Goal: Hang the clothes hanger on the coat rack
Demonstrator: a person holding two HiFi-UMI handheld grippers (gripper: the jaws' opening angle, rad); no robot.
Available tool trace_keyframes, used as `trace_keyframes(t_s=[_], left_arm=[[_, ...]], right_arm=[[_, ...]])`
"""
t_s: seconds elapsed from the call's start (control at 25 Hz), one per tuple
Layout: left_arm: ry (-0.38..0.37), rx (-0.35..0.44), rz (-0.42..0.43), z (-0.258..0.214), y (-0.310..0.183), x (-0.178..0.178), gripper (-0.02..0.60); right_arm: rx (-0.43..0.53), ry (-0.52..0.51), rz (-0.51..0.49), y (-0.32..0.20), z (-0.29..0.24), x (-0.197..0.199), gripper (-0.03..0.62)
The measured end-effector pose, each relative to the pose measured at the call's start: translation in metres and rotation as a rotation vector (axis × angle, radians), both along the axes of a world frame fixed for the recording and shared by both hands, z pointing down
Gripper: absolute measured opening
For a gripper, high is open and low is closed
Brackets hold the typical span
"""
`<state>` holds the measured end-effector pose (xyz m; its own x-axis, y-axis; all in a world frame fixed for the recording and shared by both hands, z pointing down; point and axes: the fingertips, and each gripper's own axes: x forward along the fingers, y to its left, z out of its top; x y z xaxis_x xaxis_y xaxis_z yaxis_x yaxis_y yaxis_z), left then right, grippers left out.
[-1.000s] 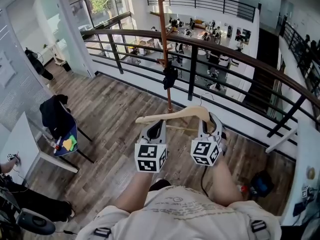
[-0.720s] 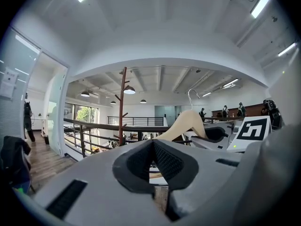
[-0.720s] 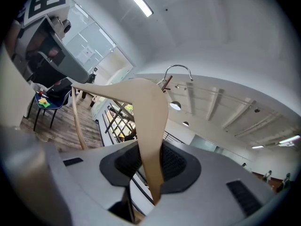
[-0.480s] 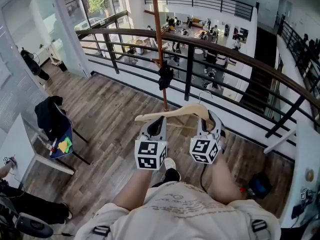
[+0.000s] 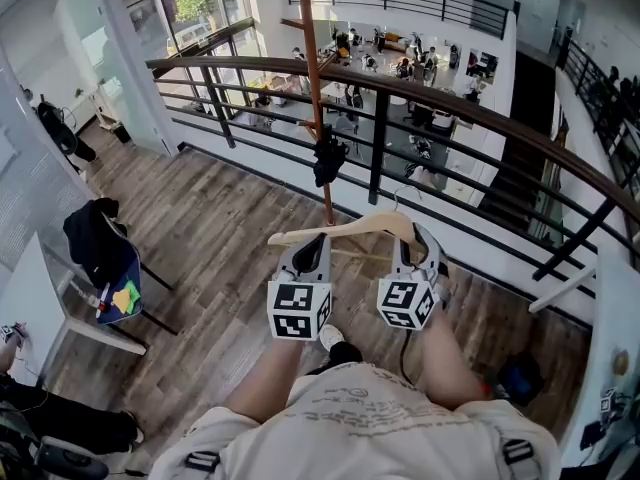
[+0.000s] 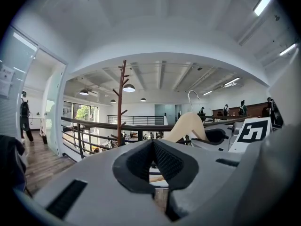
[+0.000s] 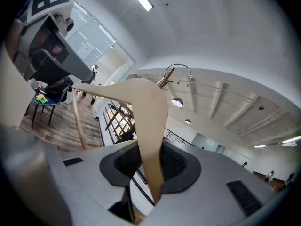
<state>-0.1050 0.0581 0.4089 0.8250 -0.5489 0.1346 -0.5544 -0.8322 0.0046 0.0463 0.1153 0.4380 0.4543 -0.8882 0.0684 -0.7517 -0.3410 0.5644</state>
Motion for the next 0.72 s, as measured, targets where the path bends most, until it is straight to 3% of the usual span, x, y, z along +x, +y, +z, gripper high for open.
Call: trace_keyframes(t_s=[0.72], left_arm=[[-0.011,-0.007,-0.039,0.018,-0.124,0.045,0.004]], right_arm=[[-0.012,0.012,-0.08,-0.135,0.021,0.038,0.106]])
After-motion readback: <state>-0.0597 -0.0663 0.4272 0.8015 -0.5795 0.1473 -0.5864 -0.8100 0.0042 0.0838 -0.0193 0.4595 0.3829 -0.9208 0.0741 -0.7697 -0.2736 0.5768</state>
